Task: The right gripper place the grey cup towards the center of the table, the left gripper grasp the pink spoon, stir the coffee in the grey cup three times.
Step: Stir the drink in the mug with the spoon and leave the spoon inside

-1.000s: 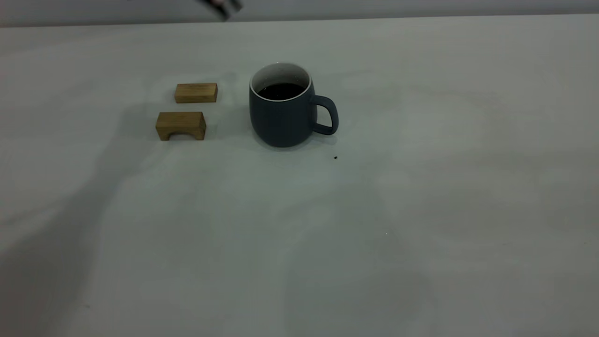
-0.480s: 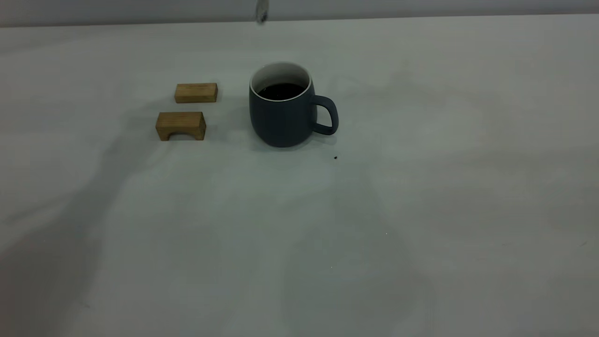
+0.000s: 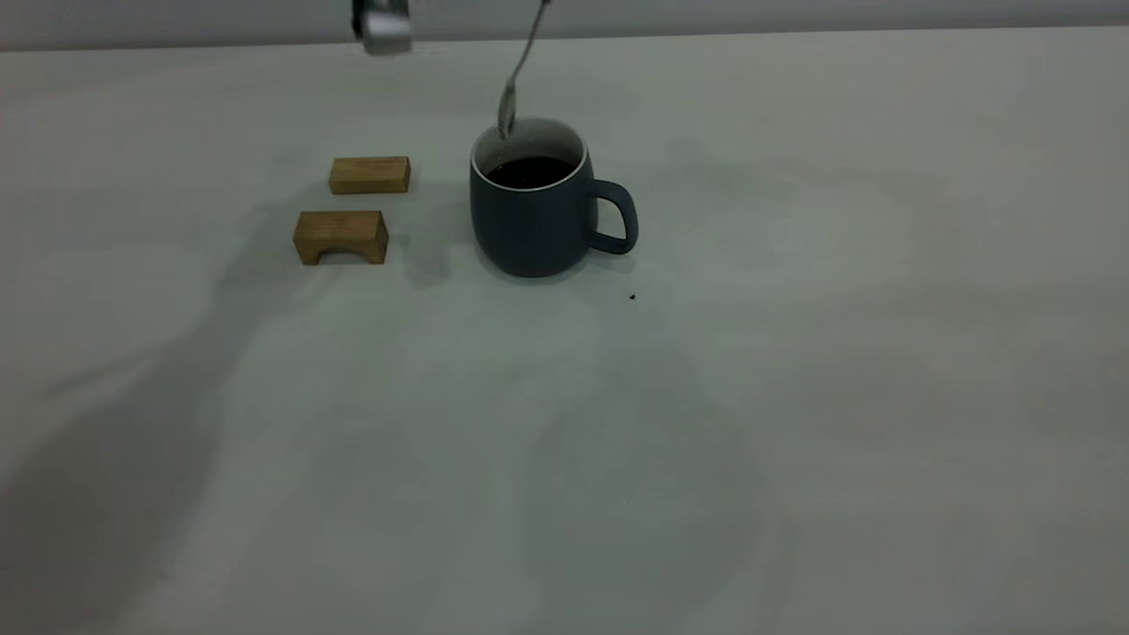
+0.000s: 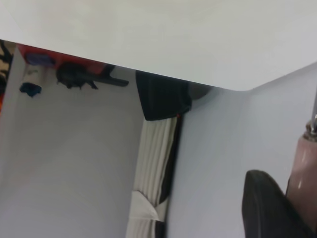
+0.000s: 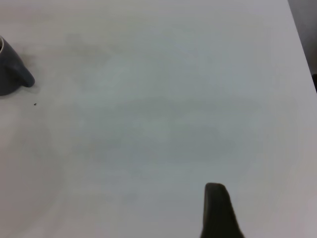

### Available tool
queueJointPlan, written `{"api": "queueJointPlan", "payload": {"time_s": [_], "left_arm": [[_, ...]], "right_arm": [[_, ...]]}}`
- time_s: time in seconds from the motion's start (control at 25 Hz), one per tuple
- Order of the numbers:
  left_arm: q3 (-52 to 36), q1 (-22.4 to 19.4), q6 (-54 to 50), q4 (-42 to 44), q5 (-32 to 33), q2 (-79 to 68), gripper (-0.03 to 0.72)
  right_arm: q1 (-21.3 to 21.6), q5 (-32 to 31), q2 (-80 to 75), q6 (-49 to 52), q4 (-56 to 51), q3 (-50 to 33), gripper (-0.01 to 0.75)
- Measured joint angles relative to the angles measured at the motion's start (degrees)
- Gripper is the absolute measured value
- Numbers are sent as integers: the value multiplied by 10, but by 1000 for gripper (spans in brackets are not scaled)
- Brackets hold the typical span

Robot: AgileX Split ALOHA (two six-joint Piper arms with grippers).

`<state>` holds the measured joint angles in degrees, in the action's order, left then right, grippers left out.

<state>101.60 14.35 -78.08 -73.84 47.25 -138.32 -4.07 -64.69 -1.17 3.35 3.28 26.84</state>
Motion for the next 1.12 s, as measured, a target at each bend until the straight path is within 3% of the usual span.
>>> {"api": "queueJointPlan", "payload": {"time_s": [0.32, 0.48, 0.76, 0.92, 1.12], "left_arm": [[2, 0, 134, -133, 13, -74, 124], [5, -1, 126, -115, 46, -78, 124], [6, -25, 64, -39, 46, -78, 124], [7, -33, 80, -48, 12, -79, 124], [21, -18, 151, -125, 1, -97, 124]], "right_arm": [[0, 0, 0, 0, 0, 0, 520], [0, 0, 0, 0, 0, 0, 520], [0, 0, 0, 0, 0, 0, 520], [0, 0, 0, 0, 0, 0, 520], [0, 0, 0, 0, 0, 0, 520]]}}
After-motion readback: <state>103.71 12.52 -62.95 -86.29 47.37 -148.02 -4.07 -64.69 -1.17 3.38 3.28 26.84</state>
